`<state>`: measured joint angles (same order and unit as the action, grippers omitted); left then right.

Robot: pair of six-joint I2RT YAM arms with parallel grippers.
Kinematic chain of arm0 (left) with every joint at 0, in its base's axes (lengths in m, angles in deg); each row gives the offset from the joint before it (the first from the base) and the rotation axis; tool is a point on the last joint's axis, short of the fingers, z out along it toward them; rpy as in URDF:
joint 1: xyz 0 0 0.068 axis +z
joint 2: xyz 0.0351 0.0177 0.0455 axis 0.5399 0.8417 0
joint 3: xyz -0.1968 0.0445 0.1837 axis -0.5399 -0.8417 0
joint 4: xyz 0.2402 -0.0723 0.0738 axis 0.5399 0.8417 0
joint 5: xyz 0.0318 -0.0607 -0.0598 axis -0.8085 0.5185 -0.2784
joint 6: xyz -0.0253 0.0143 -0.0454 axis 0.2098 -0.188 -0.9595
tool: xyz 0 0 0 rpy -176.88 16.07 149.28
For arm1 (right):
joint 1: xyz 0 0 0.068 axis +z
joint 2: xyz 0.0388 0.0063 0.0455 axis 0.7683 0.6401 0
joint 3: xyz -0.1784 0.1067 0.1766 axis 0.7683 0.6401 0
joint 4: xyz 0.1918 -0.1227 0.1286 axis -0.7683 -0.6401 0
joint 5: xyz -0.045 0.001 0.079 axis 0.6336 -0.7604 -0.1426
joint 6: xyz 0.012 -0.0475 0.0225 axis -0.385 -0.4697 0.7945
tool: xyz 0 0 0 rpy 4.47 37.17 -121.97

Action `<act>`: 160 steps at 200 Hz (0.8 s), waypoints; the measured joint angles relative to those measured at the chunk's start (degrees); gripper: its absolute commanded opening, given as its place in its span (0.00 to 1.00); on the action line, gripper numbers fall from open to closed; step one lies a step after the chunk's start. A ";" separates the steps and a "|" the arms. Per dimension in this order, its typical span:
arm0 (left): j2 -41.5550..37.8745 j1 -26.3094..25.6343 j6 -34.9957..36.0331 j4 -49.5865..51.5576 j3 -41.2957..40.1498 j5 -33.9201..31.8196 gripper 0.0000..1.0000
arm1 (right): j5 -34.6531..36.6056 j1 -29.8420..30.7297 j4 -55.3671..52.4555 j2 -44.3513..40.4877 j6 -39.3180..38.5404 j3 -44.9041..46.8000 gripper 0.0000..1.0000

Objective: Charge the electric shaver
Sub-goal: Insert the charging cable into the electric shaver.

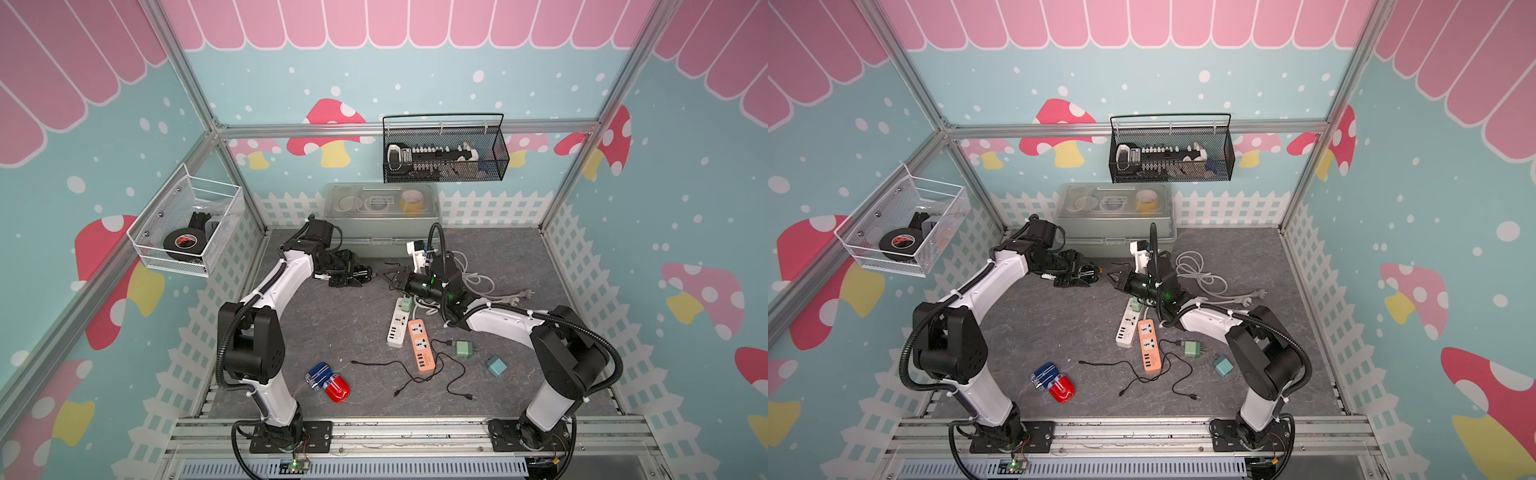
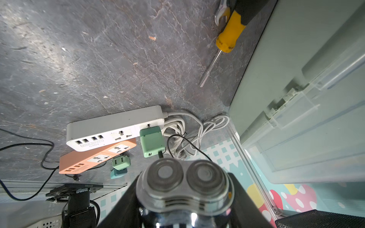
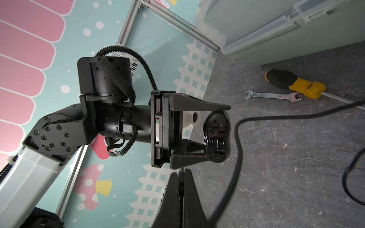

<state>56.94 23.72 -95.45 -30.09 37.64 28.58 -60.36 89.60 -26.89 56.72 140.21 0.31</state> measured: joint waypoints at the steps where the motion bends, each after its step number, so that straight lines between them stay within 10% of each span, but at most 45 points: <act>1: 0.00 0.00 0.00 0.00 0.02 0.00 0.00 | 0.04 0.00 -0.04 0.13 -0.02 -0.04 0.00; 160: 0.00 -0.96 -1.25 -1.68 -1.16 0.83 0.00 | 1.29 -0.55 -2.10 5.35 -0.61 -3.30 0.00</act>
<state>56.94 22.76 -96.70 -31.78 36.48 29.41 -59.07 89.05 -28.98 62.08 139.59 -2.99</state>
